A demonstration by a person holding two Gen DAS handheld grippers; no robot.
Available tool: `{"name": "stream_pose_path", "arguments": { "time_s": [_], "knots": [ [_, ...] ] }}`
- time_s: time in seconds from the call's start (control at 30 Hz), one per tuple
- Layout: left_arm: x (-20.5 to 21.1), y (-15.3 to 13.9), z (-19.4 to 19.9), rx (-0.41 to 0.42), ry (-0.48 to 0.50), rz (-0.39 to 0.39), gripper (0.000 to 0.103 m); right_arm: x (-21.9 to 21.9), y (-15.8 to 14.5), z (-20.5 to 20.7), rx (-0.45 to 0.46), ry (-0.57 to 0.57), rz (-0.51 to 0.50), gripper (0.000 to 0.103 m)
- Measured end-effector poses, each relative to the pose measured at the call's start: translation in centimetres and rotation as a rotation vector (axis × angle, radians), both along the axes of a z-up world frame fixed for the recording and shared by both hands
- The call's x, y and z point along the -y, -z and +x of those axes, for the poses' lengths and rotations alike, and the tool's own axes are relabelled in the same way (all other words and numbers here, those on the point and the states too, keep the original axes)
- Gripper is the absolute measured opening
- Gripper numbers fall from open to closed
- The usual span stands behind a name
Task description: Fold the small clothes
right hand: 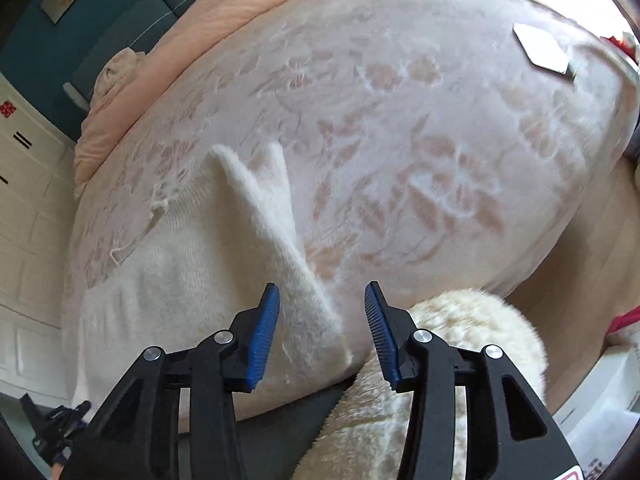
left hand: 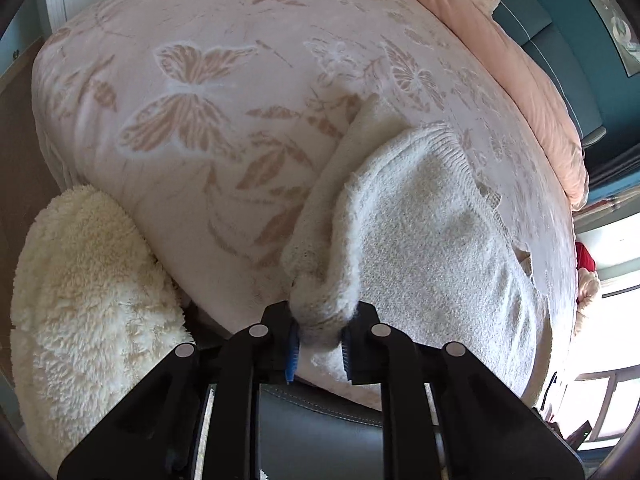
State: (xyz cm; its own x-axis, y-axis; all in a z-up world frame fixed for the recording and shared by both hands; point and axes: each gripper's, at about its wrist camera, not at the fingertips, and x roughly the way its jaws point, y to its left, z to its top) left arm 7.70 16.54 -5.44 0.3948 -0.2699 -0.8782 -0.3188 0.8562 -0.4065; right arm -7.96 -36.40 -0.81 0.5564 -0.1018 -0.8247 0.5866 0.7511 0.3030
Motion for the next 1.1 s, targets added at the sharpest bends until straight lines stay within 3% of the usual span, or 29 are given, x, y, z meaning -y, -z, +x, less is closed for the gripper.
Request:
{"name": "stream_pose_path", "arguments": {
  "time_s": [0.07,0.1,0.13,0.27,0.37,0.43,0.47,0.7,0.87,0.93,1.0,1.1],
  "knots": [
    [0.3,0.0,0.2,-0.002,0.006,0.012,0.016,-2.1,-2.2,1.8,0.055,-0.123,-0.008,0.029],
    [0.3,0.2,0.1,-0.005,0.005,0.016,0.016,-3.8,-2.8,3.1,0.059,-0.199,-0.009,0.014],
    [0.4,0.3,0.0,-0.006,0.004,0.022,0.016,-5.8,-3.0,4.5,0.057,-0.286,-0.002,0.008],
    [0.8,0.1,-0.1,0.010,0.012,0.056,0.016,-14.2,-1.6,10.8,0.007,-0.548,-0.001,0.005],
    [0.9,-0.3,-0.2,0.019,0.019,0.059,0.016,-18.5,2.3,15.4,-0.096,-0.634,0.019,0.005],
    [1.0,-0.6,-0.2,0.026,0.021,0.058,0.016,-19.8,6.8,17.7,-0.213,-0.643,0.038,0.003],
    [1.0,-0.8,-0.3,0.031,0.025,0.061,0.016,-20.1,7.6,17.9,-0.200,-0.642,0.026,0.001],
    [3.1,-5.1,-0.1,0.137,0.112,0.079,0.015,-19.4,7.6,18.1,-0.183,-0.632,0.073,0.000],
    [10.5,-11.8,0.9,0.301,0.325,0.117,0.013,-15.8,6.3,16.4,-0.073,-0.528,0.265,0.000],
    [14.6,-14.5,0.7,0.368,0.428,0.105,0.013,-13.5,3.8,14.0,0.029,-0.482,0.281,0.008],
    [19.1,-16.7,-0.3,0.428,0.548,0.111,0.013,-10.3,1.6,11.1,0.100,-0.432,0.265,0.009],
    [25.7,-17.4,-2.4,0.466,0.706,0.100,0.013,-4.5,0.6,6.4,0.123,-0.311,0.251,0.013]
  ]
}}
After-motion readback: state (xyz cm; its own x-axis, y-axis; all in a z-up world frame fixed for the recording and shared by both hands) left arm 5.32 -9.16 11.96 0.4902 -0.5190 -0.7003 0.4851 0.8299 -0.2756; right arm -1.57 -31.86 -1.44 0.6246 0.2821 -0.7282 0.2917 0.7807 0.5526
